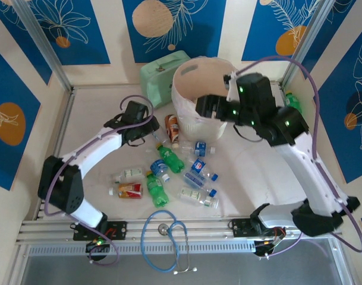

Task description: Put the plastic bottles in the bin

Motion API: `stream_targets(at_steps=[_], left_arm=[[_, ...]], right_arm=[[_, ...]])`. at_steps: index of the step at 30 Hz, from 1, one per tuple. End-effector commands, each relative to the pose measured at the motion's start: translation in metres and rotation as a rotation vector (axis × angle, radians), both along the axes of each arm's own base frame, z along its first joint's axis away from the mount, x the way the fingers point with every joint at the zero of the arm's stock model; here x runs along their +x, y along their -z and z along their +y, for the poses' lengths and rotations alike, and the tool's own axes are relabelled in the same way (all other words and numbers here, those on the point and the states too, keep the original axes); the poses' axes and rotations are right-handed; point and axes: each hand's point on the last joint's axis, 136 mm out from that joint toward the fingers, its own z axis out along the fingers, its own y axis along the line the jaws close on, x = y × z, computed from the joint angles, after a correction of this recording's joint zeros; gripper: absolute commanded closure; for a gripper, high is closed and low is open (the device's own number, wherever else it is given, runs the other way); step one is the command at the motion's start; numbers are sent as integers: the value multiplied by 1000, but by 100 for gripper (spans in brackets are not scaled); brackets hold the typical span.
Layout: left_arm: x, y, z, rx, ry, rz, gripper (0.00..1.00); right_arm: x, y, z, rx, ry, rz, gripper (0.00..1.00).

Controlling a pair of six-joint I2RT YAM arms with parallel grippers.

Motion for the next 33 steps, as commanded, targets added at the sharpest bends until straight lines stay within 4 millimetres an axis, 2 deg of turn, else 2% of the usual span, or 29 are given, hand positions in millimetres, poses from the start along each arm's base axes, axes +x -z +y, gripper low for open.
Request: stream_targets(at_steps=[1, 6, 10, 16, 21, 33], left_arm=[[21, 3, -2, -26, -51, 16, 14], [45, 16, -10, -20, -81, 47, 11], [55, 27, -12, -29, -139, 88, 12], [59, 44, -9, -5, -215, 166, 16], [57, 63, -14, -13, -231, 220, 18], [63, 99, -22, -13, -221, 257, 20]], right_arm=[[-15, 24, 0, -18, 15, 30, 19], [-50, 55, 4, -31, -23, 68, 19], [-63, 72, 4, -44, -29, 99, 19], [-66, 75, 1, -65, -23, 96, 19], [-66, 73, 2, -61, -30, 83, 19], [-68, 85, 9, -60, -50, 120, 17]])
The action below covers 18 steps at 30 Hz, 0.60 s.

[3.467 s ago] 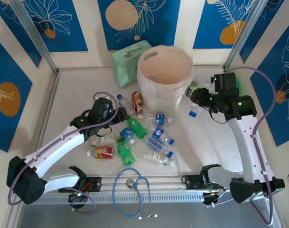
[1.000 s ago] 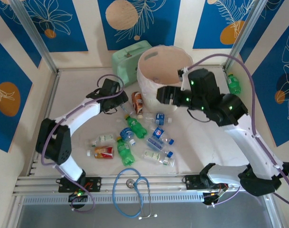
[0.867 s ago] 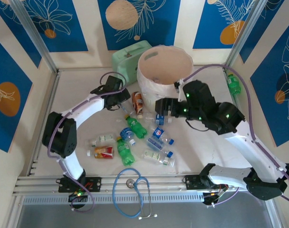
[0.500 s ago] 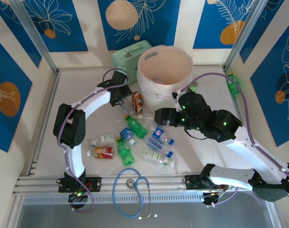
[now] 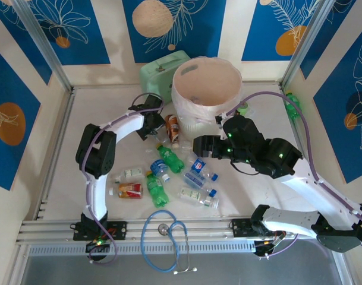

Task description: Put the plastic bottles in the bin

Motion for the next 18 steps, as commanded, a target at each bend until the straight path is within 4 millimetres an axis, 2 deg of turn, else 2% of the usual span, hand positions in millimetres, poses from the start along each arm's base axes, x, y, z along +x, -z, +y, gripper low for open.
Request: stream_targets(at_steps=[1, 9, 18], left_arm=[[5, 3, -4, -15, -10, -1, 21], [0, 14, -2, -5, -4, 25, 32], [2, -3, 5, 28, 10, -9, 41]], right_arm=[[-3, 2, 1, 18, 2, 10, 17], [-4, 6, -5, 14, 24, 14, 18], [-8, 4, -15, 21, 41, 3, 18]])
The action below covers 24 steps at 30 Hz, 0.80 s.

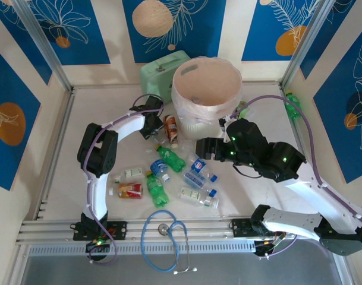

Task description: Put the plastic bottles in the bin

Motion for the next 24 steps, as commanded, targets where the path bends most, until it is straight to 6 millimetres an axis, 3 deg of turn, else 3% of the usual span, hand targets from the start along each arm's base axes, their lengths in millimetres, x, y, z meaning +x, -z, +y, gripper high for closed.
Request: stream_targets(at_steps=[1, 7, 13, 20, 24], left_arm=[[1, -12, 7, 30, 5, -18, 41], [0, -49, 15, 65, 41, -81, 43], [-5, -99, 18, 66, 92, -195, 47], [-15, -174, 18, 28, 147, -346, 48], [-21, -234, 15, -28, 169, -505, 49]], right_arm=[[-2, 1, -7, -1, 25, -3, 18], [-1, -2, -10, 0, 33, -18, 18], [1, -2, -10, 1, 36, -28, 19], [2, -5, -17, -5, 56, -42, 19], [2, -7, -22, 1, 69, -51, 18]])
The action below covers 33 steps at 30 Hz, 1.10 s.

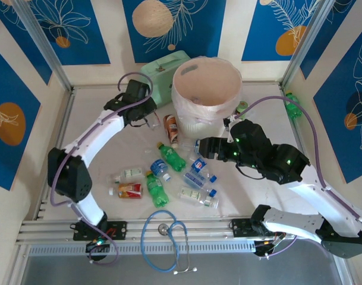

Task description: Put the plastic bottles in the bin

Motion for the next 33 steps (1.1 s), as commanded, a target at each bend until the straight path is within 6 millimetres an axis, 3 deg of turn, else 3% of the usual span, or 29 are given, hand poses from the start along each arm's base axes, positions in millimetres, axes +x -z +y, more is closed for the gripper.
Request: stream_targets(at_steps=[1, 5, 8, 12, 15, 21, 25, 33], left_arm=[[-6, -61, -1, -33, 43, -156, 49], [-11, -117, -7, -87, 73, -274, 49], [-13, -156, -23, -144, 122, -352, 49], [-15, -199, -62, -197, 226, -446, 48], [-12, -217, -94, -229, 296, -498, 48], [5, -221, -145, -251, 400, -528, 47], [21, -200, -173, -227, 444, -474, 48], [46, -177, -187, -205, 411, -449, 48]], right_arm=[[0, -4, -11, 0, 25, -27, 19], [1, -5, -14, 2, 35, -32, 19], [1, -7, -17, 6, 41, -38, 19], [1, -3, -19, 5, 50, -33, 19], [1, 2, -20, 3, 52, -19, 19], [-5, 7, -24, 5, 59, 1, 19], [-10, 11, -30, -3, 67, 20, 19], [-19, 10, -43, -1, 93, 27, 19]])
